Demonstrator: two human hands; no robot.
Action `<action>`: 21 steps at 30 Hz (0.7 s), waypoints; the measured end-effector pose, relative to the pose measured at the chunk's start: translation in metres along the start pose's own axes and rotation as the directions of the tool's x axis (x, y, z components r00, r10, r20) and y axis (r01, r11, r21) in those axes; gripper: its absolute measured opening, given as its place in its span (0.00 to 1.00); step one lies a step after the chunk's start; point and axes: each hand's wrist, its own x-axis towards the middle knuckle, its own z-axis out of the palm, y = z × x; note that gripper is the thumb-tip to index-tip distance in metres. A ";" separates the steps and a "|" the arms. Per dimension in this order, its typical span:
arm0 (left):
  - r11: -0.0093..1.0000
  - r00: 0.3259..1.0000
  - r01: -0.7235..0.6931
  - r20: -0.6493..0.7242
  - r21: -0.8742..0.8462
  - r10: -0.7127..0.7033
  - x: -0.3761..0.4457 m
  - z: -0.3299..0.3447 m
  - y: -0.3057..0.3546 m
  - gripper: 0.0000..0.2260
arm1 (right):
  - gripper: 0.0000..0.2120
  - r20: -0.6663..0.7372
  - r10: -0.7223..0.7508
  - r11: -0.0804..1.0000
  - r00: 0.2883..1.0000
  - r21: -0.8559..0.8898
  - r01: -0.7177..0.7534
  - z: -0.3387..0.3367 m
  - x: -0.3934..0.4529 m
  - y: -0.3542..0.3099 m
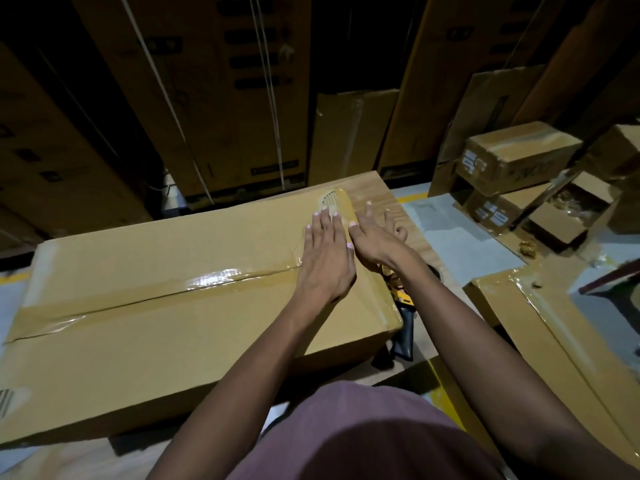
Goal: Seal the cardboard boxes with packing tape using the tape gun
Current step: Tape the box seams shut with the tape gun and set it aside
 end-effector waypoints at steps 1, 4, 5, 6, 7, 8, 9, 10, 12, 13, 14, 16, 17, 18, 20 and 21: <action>1.000 1.000 0.004 -0.003 0.006 -0.004 -0.001 0.000 0.000 0.28 | 0.27 -0.014 -0.001 1.000 1.000 -0.004 0.000 -0.001 0.012 -0.003; 1.000 1.000 0.009 0.003 0.027 -0.009 0.000 0.001 0.000 0.28 | 0.27 -0.051 0.020 1.000 0.999 -0.008 -0.020 -0.009 0.040 -0.016; 0.999 1.000 0.014 0.010 0.036 -0.014 0.000 0.001 0.000 0.28 | 0.28 -0.053 0.026 1.000 0.998 -0.007 -0.027 -0.012 0.050 -0.020; 0.999 1.000 0.016 0.016 0.048 -0.017 0.000 0.000 0.000 0.28 | 0.28 -0.047 0.033 0.999 0.998 -0.001 -0.033 -0.016 0.058 -0.024; 0.998 1.000 0.016 0.018 0.060 -0.017 0.001 0.000 0.000 0.28 | 0.28 -0.042 0.041 0.999 0.998 0.007 -0.041 -0.020 0.066 -0.029; 0.998 1.000 0.016 0.020 0.068 -0.018 0.001 -0.001 0.000 0.28 | 0.29 -0.036 0.055 0.998 0.998 0.019 -0.054 -0.023 0.073 -0.033; 0.998 1.000 0.017 0.023 0.068 -0.019 0.001 -0.001 0.000 0.28 | 0.29 -0.032 0.071 0.997 0.997 0.031 -0.070 -0.027 0.078 -0.037; 0.998 1.000 0.019 0.024 0.066 -0.020 0.002 -0.002 0.000 0.28 | 0.29 -0.029 0.084 0.996 0.996 0.043 -0.083 -0.028 0.082 -0.039; 0.998 0.999 0.025 0.021 0.065 -0.026 0.003 -0.004 0.000 0.28 | 0.29 -0.030 0.100 0.994 0.995 0.051 -0.098 -0.027 0.086 -0.041; 0.997 0.999 0.029 0.023 0.066 -0.030 0.004 -0.005 0.000 0.28 | 0.30 -0.026 0.110 0.992 0.994 0.064 -0.108 -0.024 0.084 -0.040; 0.997 0.999 0.034 0.027 0.067 -0.035 0.004 -0.005 0.000 0.28 | 0.31 -0.017 0.123 0.989 0.992 0.085 -0.121 -0.020 0.081 -0.037; 0.997 0.999 0.040 0.029 0.070 -0.042 0.004 -0.005 0.001 0.28 | 0.32 0.011 0.142 0.980 0.990 0.136 -0.142 -0.011 0.065 -0.029; 0.997 0.999 0.039 0.028 0.067 -0.041 0.004 -0.005 0.000 0.28 | 0.32 0.026 0.139 0.977 0.990 0.159 -0.141 -0.006 0.055 -0.024; 0.997 0.999 0.037 0.028 0.061 -0.039 0.005 -0.005 0.000 0.28 | 0.31 0.040 0.121 0.976 0.992 0.177 -0.127 -0.003 0.041 -0.017; 0.998 0.999 0.035 0.029 0.051 -0.037 0.005 -0.004 0.000 0.28 | 0.31 0.068 0.077 0.979 0.995 0.181 -0.088 0.007 0.004 0.000; 0.998 0.999 0.036 0.032 0.049 -0.038 0.005 -0.003 0.000 0.28 | 0.32 0.082 0.063 0.983 0.995 0.167 -0.076 0.014 -0.019 0.011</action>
